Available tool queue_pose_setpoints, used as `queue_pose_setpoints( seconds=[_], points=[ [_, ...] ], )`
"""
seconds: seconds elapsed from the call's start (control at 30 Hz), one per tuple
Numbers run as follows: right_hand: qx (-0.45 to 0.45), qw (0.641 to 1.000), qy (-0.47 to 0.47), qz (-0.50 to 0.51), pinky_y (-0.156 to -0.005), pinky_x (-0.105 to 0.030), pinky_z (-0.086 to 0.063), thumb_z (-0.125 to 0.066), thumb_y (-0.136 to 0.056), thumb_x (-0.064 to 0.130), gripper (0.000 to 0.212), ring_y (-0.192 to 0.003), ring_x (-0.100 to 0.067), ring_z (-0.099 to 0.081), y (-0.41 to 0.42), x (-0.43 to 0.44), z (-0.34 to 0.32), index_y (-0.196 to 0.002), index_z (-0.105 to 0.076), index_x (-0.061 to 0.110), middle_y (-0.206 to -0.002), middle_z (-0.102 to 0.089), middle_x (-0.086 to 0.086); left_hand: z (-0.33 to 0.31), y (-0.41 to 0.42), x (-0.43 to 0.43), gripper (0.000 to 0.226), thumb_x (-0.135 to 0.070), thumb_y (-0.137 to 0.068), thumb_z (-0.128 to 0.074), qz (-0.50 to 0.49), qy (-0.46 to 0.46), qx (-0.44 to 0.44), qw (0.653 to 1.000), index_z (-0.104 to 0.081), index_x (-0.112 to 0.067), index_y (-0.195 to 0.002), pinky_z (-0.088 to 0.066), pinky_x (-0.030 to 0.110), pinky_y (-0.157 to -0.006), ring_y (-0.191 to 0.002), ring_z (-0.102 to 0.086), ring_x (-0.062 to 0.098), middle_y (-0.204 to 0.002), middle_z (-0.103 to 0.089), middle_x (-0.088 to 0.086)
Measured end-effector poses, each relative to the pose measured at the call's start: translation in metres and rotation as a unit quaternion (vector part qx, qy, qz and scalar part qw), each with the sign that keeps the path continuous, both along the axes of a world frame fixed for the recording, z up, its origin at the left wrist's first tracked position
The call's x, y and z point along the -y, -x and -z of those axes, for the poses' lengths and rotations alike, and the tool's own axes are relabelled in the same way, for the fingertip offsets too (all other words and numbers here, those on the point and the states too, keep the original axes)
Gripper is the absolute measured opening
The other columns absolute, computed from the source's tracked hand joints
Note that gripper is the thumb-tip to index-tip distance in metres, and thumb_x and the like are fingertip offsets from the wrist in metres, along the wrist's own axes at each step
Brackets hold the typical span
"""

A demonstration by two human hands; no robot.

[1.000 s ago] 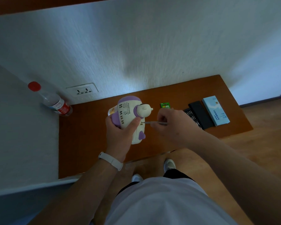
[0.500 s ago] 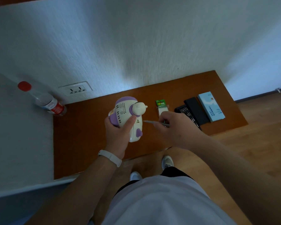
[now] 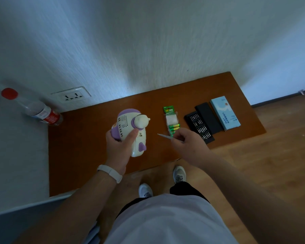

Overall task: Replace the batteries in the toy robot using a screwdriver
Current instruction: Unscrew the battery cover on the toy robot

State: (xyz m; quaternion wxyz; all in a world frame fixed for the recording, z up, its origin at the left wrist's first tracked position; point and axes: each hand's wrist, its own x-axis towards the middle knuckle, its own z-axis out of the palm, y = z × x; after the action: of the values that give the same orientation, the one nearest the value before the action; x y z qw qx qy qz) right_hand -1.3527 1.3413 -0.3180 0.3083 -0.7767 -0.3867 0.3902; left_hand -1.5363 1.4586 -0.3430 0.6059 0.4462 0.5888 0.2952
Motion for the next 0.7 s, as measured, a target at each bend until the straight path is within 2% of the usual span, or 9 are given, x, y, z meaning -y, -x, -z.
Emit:
queue_pose_setpoints(
  seconds=[0.07,0.13,0.23,0.3,0.43,0.5,0.57,0.63,0.7],
  points=[
    [-0.002,1.000,0.001,0.015,-0.054,-0.026,-0.037,-0.061,-0.090,0.020,0.009,-0.057,-0.008,-0.044,-0.004,-0.001,0.013,-0.083,-0.060,0.014,-0.069,-0.051,0.005,0.002,-0.001,-0.001,0.067,-0.025,-0.080,-0.081,0.000,0.001,-0.003,1.000,-0.042,-0.022,-0.134,-0.062,0.038,-0.080,-0.103,-0.068,0.017,-0.119,-0.065,-0.001],
    [0.040,0.999,-0.004,0.013,-0.058,-0.019,-0.035,-0.065,-0.090,0.021,0.009,-0.065,-0.004,-0.045,-0.006,-0.003,0.027,-0.084,-0.063,0.015,-0.078,-0.048,0.008,0.003,-0.001,-0.001,0.067,-0.025,-0.081,-0.081,0.002,0.000,-0.007,1.000,-0.041,-0.023,-0.135,-0.062,0.038,-0.079,-0.104,-0.068,0.018,-0.120,-0.065,-0.001],
    [0.101,0.995,0.012,0.002,-0.057,-0.013,-0.033,-0.065,-0.092,0.029,0.010,-0.073,-0.002,-0.044,-0.006,-0.008,0.047,-0.094,-0.068,0.019,-0.088,-0.045,0.009,0.007,0.000,-0.001,0.063,-0.025,-0.080,-0.081,-0.006,0.000,-0.011,1.000,-0.043,-0.025,-0.131,-0.061,0.043,-0.083,-0.104,-0.068,0.017,-0.119,-0.065,-0.002],
    [0.119,0.992,0.033,-0.011,-0.057,-0.016,-0.036,-0.063,-0.093,0.032,0.015,-0.073,-0.003,-0.045,-0.005,-0.012,0.059,-0.099,-0.068,0.019,-0.090,-0.048,0.007,0.009,0.002,-0.001,0.061,-0.024,-0.080,-0.081,-0.014,0.004,-0.011,1.000,-0.043,-0.026,-0.129,-0.060,0.046,-0.085,-0.104,-0.069,0.018,-0.119,-0.066,-0.001],
    [0.137,0.987,0.080,-0.037,-0.069,-0.038,-0.056,-0.059,-0.094,0.037,0.021,-0.079,-0.016,-0.060,0.004,-0.024,0.077,-0.101,-0.066,0.018,-0.090,-0.063,0.002,0.016,0.010,0.000,0.058,-0.024,-0.080,-0.081,-0.030,0.007,-0.017,0.999,-0.045,-0.028,-0.125,-0.060,0.046,-0.085,-0.104,-0.069,0.019,-0.119,-0.067,-0.001],
    [0.169,0.978,0.102,-0.061,-0.070,-0.038,-0.056,-0.056,-0.094,0.038,0.021,-0.080,-0.018,-0.060,0.008,-0.032,0.084,-0.099,-0.063,0.019,-0.089,-0.063,0.000,0.020,0.014,0.000,0.059,-0.025,-0.080,-0.081,-0.037,0.007,-0.024,0.999,-0.045,-0.028,-0.126,-0.061,0.042,-0.084,-0.104,-0.069,0.018,-0.119,-0.066,-0.002],
    [0.205,0.967,0.122,-0.090,-0.066,-0.032,-0.051,-0.053,-0.095,0.039,0.021,-0.077,-0.019,-0.057,0.013,-0.038,0.090,-0.096,-0.060,0.019,-0.085,-0.060,0.001,0.022,0.017,0.001,0.059,-0.026,-0.080,-0.081,-0.042,0.008,-0.029,0.999,-0.044,-0.030,-0.126,-0.061,0.037,-0.080,-0.103,-0.069,0.016,-0.118,-0.066,-0.004],
    [0.231,0.957,0.132,-0.118,-0.063,-0.031,-0.046,-0.051,-0.096,0.039,0.022,-0.076,-0.022,-0.057,0.017,-0.043,0.097,-0.093,-0.055,0.018,-0.080,-0.055,0.001,0.023,0.021,0.002,0.059,-0.028,-0.080,-0.081,-0.042,0.009,-0.031,0.999,-0.044,-0.031,-0.126,-0.061,0.036,-0.079,-0.101,-0.069,0.014,-0.117,-0.066,-0.005],
    [0.243,0.951,0.137,-0.137,-0.063,-0.032,-0.048,-0.050,-0.096,0.039,0.023,-0.077,-0.024,-0.060,0.021,-0.047,0.104,-0.090,-0.053,0.018,-0.078,-0.054,0.000,0.024,0.025,0.002,0.061,-0.029,-0.080,-0.081,-0.040,0.010,-0.030,0.999,-0.043,-0.029,-0.128,-0.062,0.036,-0.078,-0.100,-0.069,0.012,-0.116,-0.066,-0.006]
  ],
)
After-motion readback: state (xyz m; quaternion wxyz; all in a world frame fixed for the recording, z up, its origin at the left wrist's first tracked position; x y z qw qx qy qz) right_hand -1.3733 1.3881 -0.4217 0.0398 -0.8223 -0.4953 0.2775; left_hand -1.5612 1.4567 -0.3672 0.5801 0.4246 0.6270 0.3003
